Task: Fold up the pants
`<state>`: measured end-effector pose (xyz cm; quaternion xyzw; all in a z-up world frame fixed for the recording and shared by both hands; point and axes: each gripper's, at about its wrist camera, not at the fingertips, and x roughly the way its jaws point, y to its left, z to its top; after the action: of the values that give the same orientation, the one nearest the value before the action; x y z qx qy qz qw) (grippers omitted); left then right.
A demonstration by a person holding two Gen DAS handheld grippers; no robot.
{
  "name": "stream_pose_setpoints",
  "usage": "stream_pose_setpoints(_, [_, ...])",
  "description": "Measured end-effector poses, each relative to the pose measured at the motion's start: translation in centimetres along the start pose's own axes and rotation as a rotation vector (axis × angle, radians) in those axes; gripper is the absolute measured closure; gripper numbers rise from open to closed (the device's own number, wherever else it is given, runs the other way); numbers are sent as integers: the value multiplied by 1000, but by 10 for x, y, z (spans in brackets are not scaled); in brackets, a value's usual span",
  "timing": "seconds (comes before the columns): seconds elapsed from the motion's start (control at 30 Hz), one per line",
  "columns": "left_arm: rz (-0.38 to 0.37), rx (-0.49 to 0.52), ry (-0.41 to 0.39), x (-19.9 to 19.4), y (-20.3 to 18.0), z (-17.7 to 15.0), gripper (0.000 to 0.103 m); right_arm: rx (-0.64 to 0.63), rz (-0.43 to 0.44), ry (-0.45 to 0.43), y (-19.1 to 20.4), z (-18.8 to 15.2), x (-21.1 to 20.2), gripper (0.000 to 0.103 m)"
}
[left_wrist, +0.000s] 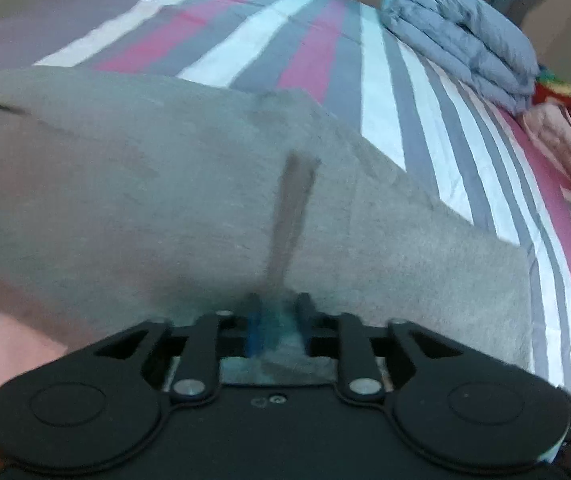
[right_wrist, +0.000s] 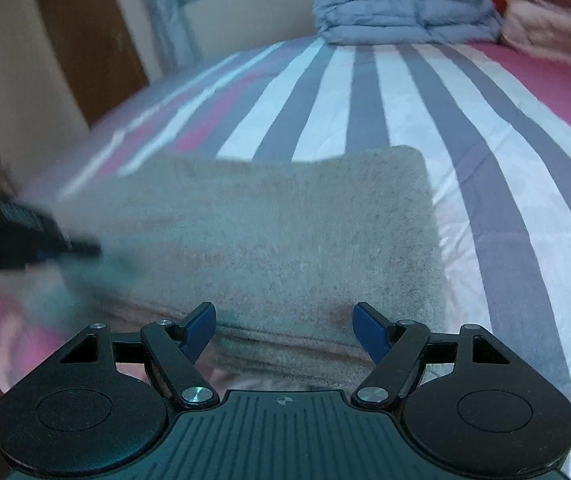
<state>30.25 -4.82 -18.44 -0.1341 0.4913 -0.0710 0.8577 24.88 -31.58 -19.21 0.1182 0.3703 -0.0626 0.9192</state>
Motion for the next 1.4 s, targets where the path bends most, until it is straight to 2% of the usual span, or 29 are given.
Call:
stream_pose_setpoints(0.1, [3,-34,7,-15,5,6,68,44,34,-25,-2,2,-2,27])
stream_pose_setpoints(0.2, [91,20,-50,-34,-2,7,52,107,71,-35,1,7,-1,27])
stream_pose_setpoints(0.23, [125,39,-71,-39,-3,7,42,108,79,-37,5,9,-1,27])
stream_pose_setpoints(0.27, [170,62,-93,-45,-3,4,38,103,86,-36,9,11,0,27])
stream_pose_setpoints(0.4, [248,108,-123,-66,2,0,38,83,106,-35,33,18,6,27])
stream_pose_setpoints(0.67, [316,22,-128,-85,49,8,37,28,106,-48,73,43,26,27])
stream_pose_setpoints(0.8, [355,-17,-128,-82,69,15,36,-11,73,-45,94,48,42,26])
stream_pose_setpoints(0.87, [364,-62,-125,-82,85,17,36,-34,54,-29,104,44,53,15])
stream_pose_setpoints(0.93, [372,-118,-125,-83,104,20,35,-100,24,65,115,34,72,11])
stream_pose_setpoints(1.1, [349,-373,-106,-80,172,26,33,-105,23,42,112,23,77,10])
stream_pose_setpoints(1.17, [297,-471,-102,-75,196,27,33,-93,34,43,109,24,78,10])
stream_pose_setpoints(1.23, [232,-525,-100,-69,209,30,32,-91,37,38,108,23,78,10])
stream_pose_setpoints(1.3, [177,-551,-74,-58,219,34,28,-90,36,34,108,23,77,9])
stream_pose_setpoints(1.37, [132,-610,-49,-46,229,37,12,-89,39,39,107,23,77,9])
stream_pose_setpoints(1.4, [104,-634,-46,-42,234,38,9,-88,43,40,108,22,75,9])
